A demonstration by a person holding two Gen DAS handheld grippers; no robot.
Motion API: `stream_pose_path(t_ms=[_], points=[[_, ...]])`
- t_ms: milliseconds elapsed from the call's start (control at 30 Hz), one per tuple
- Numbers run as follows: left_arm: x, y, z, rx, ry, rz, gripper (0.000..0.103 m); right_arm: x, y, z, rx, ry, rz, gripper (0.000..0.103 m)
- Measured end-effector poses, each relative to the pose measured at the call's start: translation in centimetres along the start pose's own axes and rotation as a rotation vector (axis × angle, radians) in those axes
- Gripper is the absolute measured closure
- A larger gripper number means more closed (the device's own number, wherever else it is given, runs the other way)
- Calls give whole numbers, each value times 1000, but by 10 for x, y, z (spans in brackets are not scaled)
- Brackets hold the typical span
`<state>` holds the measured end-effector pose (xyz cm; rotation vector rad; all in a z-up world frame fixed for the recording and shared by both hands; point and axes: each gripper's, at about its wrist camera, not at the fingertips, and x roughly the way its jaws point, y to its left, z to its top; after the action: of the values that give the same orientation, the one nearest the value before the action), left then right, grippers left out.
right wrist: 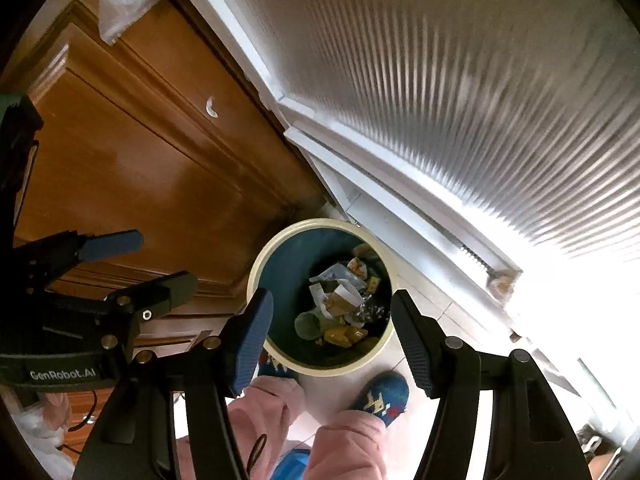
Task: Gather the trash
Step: 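Raise both tools back over the countertop trash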
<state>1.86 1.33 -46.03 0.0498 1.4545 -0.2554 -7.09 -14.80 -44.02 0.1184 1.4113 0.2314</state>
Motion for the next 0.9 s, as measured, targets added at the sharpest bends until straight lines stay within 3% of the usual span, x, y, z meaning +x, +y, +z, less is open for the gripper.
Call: stream_pose_path(t_ms=[500,733,900], points=[[-69,-19,2,14,-14,17,24,-78,9,7,14,-25,-8,40],[-130,-29,5,13,-53,16,24,-138,22,10,-33,-71,4,40],[-192,-41,15,25,-102,20,24,-205,41,13,-135,-141,19,40]])
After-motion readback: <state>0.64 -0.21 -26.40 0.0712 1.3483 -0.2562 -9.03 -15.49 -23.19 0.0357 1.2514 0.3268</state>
